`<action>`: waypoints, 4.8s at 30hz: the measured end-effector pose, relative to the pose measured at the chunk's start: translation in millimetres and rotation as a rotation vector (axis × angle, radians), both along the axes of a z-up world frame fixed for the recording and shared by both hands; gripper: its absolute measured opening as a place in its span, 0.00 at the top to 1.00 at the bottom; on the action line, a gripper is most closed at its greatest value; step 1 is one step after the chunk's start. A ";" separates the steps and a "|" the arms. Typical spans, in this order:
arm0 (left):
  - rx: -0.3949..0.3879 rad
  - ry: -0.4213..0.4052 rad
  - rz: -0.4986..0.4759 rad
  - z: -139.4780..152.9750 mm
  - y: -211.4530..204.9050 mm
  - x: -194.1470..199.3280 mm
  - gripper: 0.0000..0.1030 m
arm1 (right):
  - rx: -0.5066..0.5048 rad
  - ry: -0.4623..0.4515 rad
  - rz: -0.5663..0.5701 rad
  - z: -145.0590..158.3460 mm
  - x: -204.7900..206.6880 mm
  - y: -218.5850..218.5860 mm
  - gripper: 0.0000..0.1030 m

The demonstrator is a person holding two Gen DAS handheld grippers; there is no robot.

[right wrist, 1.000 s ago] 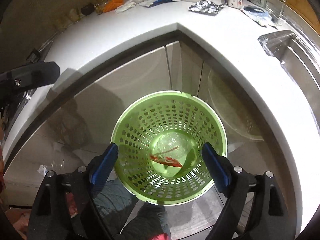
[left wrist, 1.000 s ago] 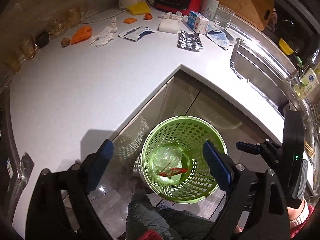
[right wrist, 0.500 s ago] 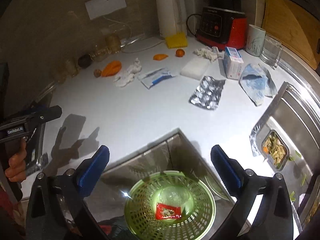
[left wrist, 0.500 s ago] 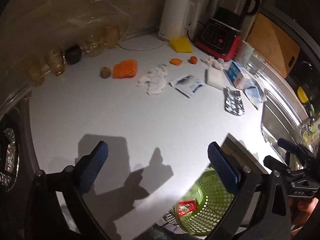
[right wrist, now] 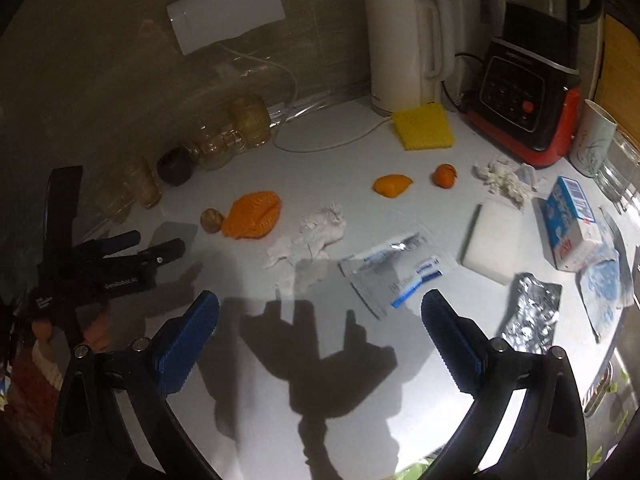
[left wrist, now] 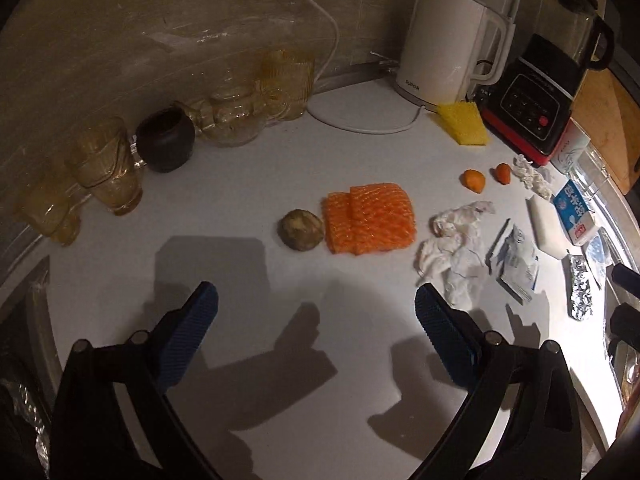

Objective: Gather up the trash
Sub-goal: 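Grasp the brown round root with the left tool while the right tool grasps the orange foam net, then carry both over the green basket, left drops the root while right drops the foam net, then grasp the crumpled white tissue with the left tool while the right tool grasps the white-blue medicine packet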

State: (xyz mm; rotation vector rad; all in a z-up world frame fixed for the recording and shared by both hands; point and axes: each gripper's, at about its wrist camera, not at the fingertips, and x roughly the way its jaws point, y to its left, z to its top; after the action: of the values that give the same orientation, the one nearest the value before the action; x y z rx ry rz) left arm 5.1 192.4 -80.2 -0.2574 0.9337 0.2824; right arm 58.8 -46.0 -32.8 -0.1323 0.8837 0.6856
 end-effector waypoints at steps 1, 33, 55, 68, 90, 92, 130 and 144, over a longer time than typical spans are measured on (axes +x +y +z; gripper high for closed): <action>0.001 0.005 -0.005 -4.8 3.5 6.8 0.09 | 0.000 0.005 0.005 -2.2 7.0 11.0 0.02; -0.121 -0.017 -0.134 -50.6 37.6 57.0 0.65 | -0.095 0.141 0.113 -63.7 96.2 165.7 0.09; -0.115 -0.055 -0.209 16.3 -51.4 -5.2 0.65 | -0.043 0.026 0.023 -1.6 29.1 36.2 0.83; -0.120 0.012 -0.469 14.9 -239.3 -67.2 0.65 | -0.131 0.053 -0.185 -23.5 -84.6 -175.1 0.83; -0.068 0.197 -0.510 -47.8 -380.0 -135.8 0.29 | -0.146 0.191 -0.177 -110.4 -166.4 -297.7 0.82; -0.059 0.191 -0.487 -41.0 -373.6 -136.6 0.29 | -0.143 0.196 -0.162 -114.8 -167.2 -294.4 0.82; 0.035 0.031 -0.249 30.4 -173.6 -49.7 0.13 | -0.122 0.004 -0.129 -53.0 -90.7 -145.0 0.04; 0.016 0.049 -0.305 -10.9 -115.6 58.5 0.11 | -0.080 0.030 -0.297 -30.8 -16.5 -105.1 0.02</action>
State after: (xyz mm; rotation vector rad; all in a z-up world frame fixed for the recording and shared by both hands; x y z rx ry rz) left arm 63.6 76.8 -91.2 -0.0904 1.0041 0.0149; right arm 42.3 -151.1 -63.6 -0.0604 0.9371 0.3767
